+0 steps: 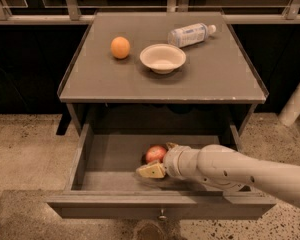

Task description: Pick apple from top drawer and place on counter

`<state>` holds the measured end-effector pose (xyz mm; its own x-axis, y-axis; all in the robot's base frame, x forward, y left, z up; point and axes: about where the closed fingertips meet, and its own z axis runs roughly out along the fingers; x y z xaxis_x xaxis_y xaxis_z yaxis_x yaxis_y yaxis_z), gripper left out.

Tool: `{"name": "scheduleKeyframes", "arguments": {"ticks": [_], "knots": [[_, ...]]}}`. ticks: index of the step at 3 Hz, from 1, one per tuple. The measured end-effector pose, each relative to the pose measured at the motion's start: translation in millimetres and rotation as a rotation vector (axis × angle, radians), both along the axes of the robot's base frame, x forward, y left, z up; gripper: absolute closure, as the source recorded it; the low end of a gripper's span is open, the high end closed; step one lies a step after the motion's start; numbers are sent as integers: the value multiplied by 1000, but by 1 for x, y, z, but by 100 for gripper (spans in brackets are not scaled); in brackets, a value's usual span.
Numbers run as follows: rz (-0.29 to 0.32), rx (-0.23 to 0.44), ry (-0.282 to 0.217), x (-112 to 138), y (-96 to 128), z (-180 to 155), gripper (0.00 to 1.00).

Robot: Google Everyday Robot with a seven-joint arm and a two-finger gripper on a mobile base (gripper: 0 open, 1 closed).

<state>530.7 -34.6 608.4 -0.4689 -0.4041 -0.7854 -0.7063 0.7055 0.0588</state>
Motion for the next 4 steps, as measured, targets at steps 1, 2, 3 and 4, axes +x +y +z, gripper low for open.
{"name": "scheduleKeyframes", "arguments": {"ticks": [1, 2, 3, 4], "knots": [[0, 0, 0, 0, 0, 0, 42], [0, 0, 0, 0, 0, 0, 65], [17, 20, 2, -2, -1, 4, 89], [52, 45, -42, -9, -14, 39, 100]]}}
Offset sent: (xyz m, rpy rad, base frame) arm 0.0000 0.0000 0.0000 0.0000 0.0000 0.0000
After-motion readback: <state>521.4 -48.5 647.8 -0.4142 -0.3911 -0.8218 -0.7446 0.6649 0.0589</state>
